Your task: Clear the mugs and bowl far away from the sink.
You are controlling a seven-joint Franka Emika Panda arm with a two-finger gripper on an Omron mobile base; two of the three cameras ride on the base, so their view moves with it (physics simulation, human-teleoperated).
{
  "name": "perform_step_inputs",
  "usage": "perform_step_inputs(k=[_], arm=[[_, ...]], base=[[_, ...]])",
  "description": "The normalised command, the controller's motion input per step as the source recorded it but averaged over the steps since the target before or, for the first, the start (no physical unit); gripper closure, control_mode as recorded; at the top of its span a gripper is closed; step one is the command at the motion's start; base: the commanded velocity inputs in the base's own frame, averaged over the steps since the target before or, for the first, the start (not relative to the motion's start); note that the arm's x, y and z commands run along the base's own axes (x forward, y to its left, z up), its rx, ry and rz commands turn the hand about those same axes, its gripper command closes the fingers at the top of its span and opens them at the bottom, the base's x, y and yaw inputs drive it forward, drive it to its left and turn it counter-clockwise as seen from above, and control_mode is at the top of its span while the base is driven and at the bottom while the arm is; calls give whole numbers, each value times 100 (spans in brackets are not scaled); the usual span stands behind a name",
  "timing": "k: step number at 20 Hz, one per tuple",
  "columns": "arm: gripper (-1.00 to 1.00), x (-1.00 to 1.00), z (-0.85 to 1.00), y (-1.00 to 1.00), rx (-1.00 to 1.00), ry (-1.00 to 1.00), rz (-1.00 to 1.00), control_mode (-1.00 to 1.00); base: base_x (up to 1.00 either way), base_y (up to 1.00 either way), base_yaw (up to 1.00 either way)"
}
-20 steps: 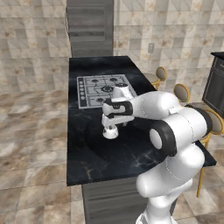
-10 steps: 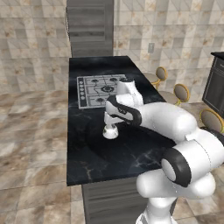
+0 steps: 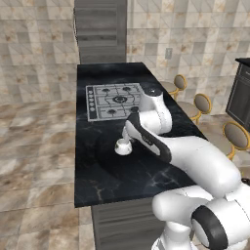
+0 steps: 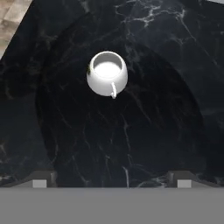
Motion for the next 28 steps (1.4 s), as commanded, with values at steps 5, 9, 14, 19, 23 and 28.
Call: perform_step_inputs(k=[5,9,14,19,23,28], arm=[[-100,-59,27,-16,4,-23,0,-100],[-100,-64,67,-1,3,-9,-4,-100],[-100,-57,52,0,2,-9,-4,-100],[-100,-46,19,0,1,-8,-3,100],[-100,0,0,0,0,0,0,100],[-100,0,0,0,0,0,0,100]], base=[[0,0,0],[0,0,0],[0,0,0],[-10,0,-1],[-58,-4,-5],[-50,-4,-8]])
